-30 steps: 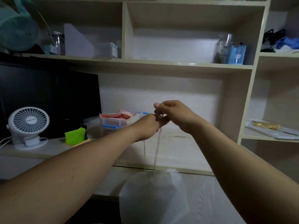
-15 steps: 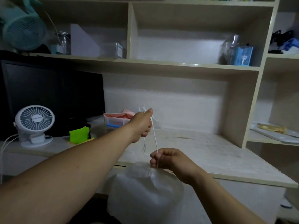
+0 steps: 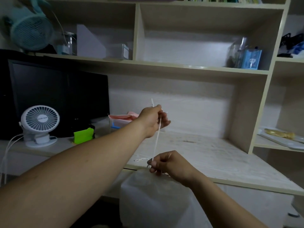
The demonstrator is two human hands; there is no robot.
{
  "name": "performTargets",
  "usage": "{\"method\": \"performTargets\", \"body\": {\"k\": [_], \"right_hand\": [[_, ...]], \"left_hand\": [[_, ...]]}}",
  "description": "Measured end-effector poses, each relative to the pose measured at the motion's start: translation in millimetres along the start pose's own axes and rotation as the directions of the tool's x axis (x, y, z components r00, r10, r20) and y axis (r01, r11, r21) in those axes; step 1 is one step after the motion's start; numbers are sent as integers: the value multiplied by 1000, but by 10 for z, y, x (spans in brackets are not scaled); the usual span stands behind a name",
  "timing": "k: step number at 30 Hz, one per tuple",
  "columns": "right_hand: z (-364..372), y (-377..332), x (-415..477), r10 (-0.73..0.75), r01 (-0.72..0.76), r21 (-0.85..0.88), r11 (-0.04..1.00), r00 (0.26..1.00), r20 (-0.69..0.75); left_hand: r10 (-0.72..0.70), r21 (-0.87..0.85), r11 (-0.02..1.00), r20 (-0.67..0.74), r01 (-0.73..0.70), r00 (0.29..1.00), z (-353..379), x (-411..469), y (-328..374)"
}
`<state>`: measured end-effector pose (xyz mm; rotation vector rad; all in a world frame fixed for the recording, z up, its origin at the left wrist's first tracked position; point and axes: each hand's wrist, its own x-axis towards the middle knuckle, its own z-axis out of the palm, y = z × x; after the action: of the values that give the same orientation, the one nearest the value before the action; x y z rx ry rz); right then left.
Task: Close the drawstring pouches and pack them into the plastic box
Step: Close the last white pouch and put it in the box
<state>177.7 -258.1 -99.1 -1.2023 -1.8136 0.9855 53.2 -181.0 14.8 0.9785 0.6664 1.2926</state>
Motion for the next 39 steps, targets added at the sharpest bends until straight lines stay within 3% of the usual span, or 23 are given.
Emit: {"method": "performTargets", "body": {"k": [2, 3, 4, 5, 6, 7, 8, 10, 11, 14, 18, 23, 26, 28, 29, 30, 32, 34, 36, 39], "right_hand": [[14, 6, -5, 4, -4, -4, 1000, 1000, 24], [18, 12, -14, 10, -10, 29, 1000, 1000, 24], [18, 12, -20, 18, -20, 74, 997, 1000, 20], [20, 18, -25, 32, -33, 119, 992, 999, 12], [1, 18, -25, 46, -46, 153, 987, 999, 1], [-13, 13, -19, 62, -59, 173, 983, 998, -7], [-31, 19, -7, 76, -72, 182, 981, 997, -16], [-63, 34, 31, 97, -85, 202, 976, 994, -47], [-77, 45, 46, 105, -89, 213, 973, 992, -65], [-92, 81, 63, 112, -91, 210, 973, 989, -94], [-128, 60, 97, 116, -93, 216, 972, 988, -100], [-224, -38, 134, 127, -102, 182, 978, 983, -133], [-250, -8, 147, 136, -107, 165, 981, 975, -178], [-250, 22, 167, 129, -102, 130, 986, 968, -217], [-253, 27, 172, 127, -102, 116, 988, 965, -231], [-250, 19, 181, 123, -101, 107, 989, 964, -234], [-244, -13, 186, 111, -90, 103, 991, 969, -220], [-263, -42, 189, 98, -78, 101, 992, 972, -216], [-281, -37, 193, 100, -77, 118, 990, 974, -205], [-294, -13, 204, 114, -85, 155, 984, 976, -187]], "left_hand": [[-5, 165, 986, 108, -13, 994, -33, 6, -21], [-52, 357, 934, 185, -18, 981, -86, -6, -36], [-108, 613, 787, 248, -69, 963, -150, -46, -57], [-139, 816, 555, 282, -161, 949, -227, -70, -114], [-111, 916, 319, 292, -244, 950, -295, -70, -175], [-41, 946, 172, 284, -274, 958, -378, -64, -254], [8, 950, 163, 267, -265, 964, -463, -91, -331], [-7, 897, 393, 222, -202, 975, -620, -181, -495], [-35, 877, 442, 228, -189, 973, -677, -233, -553], [-63, 899, 343, 311, -272, 948, -819, -372, -645], [-117, 855, 445, 351, -267, 929, -835, -409, -637], [-85, 880, 341, 378, -330, 922, -842, -303, -618], [-11, 925, 181, 342, -334, 940, -799, -260, -605], [-46, 947, 59, 318, -315, 947, -755, -270, -568], [-93, 953, 66, 301, -295, 949, -722, -289, -552], [-151, 959, 138, 269, -249, 951, -702, -310, -548], [-281, 917, 390, 201, -80, 938, -680, -365, -562], [-294, 823, 569, 193, 9, 936, -697, -370, -598], [-234, 807, 591, 195, -20, 953, -726, -353, -627], [-106, 895, 417, 218, -155, 970, -744, -324, -616]]}}
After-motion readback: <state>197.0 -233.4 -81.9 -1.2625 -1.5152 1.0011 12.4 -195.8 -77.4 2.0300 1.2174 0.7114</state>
